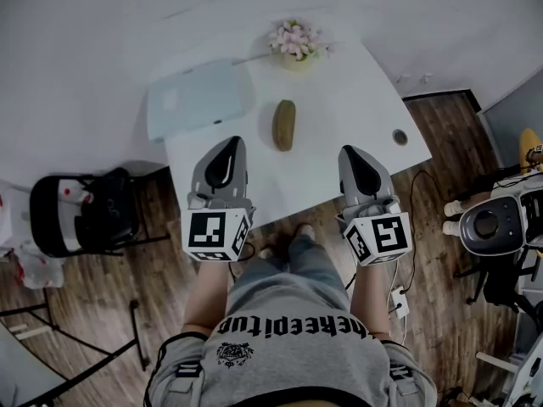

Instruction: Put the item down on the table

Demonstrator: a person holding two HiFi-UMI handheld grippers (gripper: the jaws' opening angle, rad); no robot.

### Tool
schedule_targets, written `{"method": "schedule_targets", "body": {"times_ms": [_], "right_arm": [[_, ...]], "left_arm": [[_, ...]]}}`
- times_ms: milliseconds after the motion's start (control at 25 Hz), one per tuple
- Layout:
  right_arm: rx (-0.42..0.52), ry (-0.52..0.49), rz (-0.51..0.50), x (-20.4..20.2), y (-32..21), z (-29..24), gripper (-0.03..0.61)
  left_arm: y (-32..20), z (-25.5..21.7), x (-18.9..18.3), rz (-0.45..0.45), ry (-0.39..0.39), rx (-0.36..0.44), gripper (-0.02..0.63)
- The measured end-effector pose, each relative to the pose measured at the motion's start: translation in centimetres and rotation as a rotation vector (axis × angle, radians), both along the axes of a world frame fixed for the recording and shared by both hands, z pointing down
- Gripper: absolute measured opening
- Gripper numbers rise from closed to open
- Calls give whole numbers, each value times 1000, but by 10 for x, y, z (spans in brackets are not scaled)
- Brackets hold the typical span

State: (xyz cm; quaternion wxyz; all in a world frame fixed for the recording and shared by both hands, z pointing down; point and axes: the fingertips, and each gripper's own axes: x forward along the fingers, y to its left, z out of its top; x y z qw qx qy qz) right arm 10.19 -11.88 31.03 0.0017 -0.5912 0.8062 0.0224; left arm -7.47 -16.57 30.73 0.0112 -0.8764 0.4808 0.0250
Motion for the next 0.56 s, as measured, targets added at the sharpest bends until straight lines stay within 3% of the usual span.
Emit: {"method": "schedule_targets", "body": {"times_ms": [560], "right_arm": [[1,6,14,-11,1,-1,2]], "left_arm": [[0,-2,-11,10,2,16,14]]}}
